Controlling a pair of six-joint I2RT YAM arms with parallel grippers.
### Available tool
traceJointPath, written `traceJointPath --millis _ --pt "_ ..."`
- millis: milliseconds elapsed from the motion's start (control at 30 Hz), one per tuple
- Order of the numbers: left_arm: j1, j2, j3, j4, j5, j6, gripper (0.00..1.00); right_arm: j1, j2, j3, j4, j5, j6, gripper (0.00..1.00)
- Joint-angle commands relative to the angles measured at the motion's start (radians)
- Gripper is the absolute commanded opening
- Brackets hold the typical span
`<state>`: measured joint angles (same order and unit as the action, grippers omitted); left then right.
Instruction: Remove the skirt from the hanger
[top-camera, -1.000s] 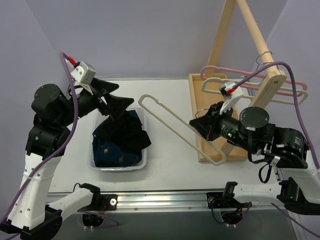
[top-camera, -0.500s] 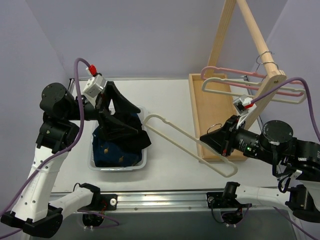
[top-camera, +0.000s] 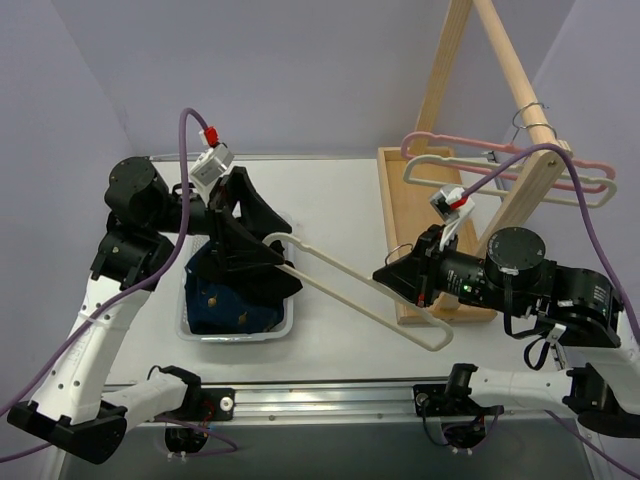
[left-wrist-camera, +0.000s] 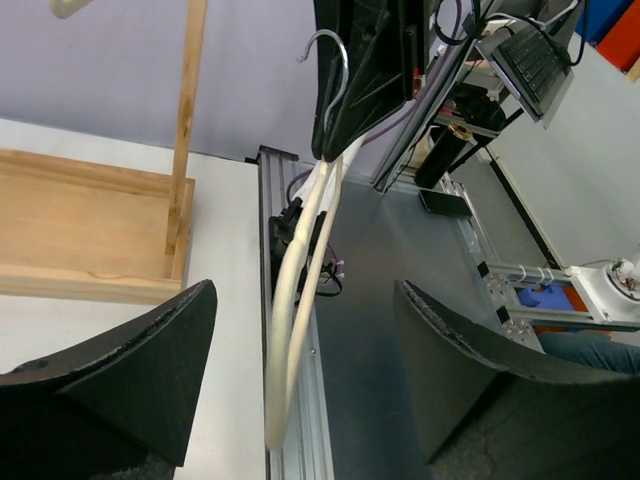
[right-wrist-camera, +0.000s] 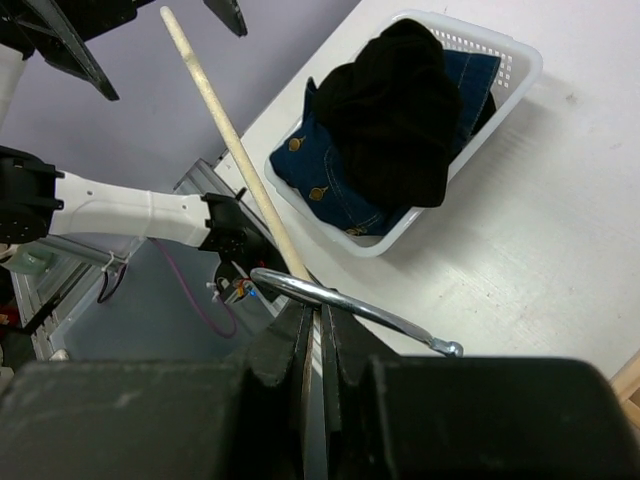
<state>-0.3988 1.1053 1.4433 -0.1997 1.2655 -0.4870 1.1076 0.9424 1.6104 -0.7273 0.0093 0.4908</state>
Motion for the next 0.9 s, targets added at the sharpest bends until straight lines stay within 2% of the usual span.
traceJointPath --millis 0,33,100,167,200,233,267,300,333,367,400,467,533,600,733,833,867 --pt "-0.029 0.002 0.022 0.016 0.014 0.027 0.78 0.0 0.012 0.014 0.08 -0.014 -0.008 0.0" --pt "-0.037 0.004 0.023 -0.01 0.014 0.037 0.76 0.0 0.015 0.022 0.084 -0.014 -0.009 0.0" --pt "-0.055 0.013 0.037 -0.056 0.0 0.089 0.64 0.0 0.025 0.037 0.089 -0.019 -0.009 0.0" --pt "-0.07 0.024 0.063 -0.148 -0.009 0.158 0.47 0.0 0.027 0.054 0.092 -0.022 -0.011 0.0" --pt "-0.074 0.027 0.069 -0.19 -0.015 0.174 0.23 0.0 0.027 0.059 0.091 -0.017 -0.008 0.0" --pt "-0.075 0.031 0.075 -0.202 -0.023 0.183 0.05 0.001 0.027 0.066 0.088 -0.015 -0.009 0.0" --pt "-0.075 0.031 0.081 -0.219 -0.037 0.203 0.03 0.0 0.029 0.069 0.083 -0.012 -0.008 0.0" --pt "-0.075 0.031 0.092 -0.228 -0.044 0.212 0.02 0.0 0.03 0.072 0.071 -0.012 -0.003 0.08" --pt "-0.075 0.031 0.097 -0.239 -0.064 0.218 0.02 0.0 0.03 0.08 0.062 0.029 0.002 0.27" --pt "-0.075 0.033 0.104 -0.254 -0.089 0.229 0.02 0.0 0.027 0.088 0.051 0.044 0.008 0.52" --pt "-0.072 0.036 0.138 -0.309 -0.115 0.247 0.02 0.0 0.026 0.095 0.036 0.056 0.017 0.59" --pt "-0.072 0.059 0.179 -0.381 -0.188 0.315 0.02 0.0 0.004 0.112 0.035 0.09 0.032 0.79" --pt "-0.071 0.085 0.242 -0.486 -0.276 0.361 0.02 0.0 -0.02 0.115 0.066 0.106 0.06 0.88" --pt "-0.071 0.103 0.272 -0.556 -0.339 0.422 0.02 0.0 -0.057 0.127 0.095 0.136 0.078 0.92" --pt "-0.063 0.128 0.278 -0.642 -0.507 0.453 0.02 -0.009 -0.102 0.17 0.176 0.169 0.112 0.89" --pt "-0.046 0.108 0.226 -0.587 -0.569 0.443 0.02 -0.026 -0.085 0.227 0.226 0.109 0.1 0.81" --pt "-0.046 0.102 0.206 -0.569 -0.589 0.436 0.02 -0.032 -0.055 0.253 0.221 0.097 0.089 0.71"
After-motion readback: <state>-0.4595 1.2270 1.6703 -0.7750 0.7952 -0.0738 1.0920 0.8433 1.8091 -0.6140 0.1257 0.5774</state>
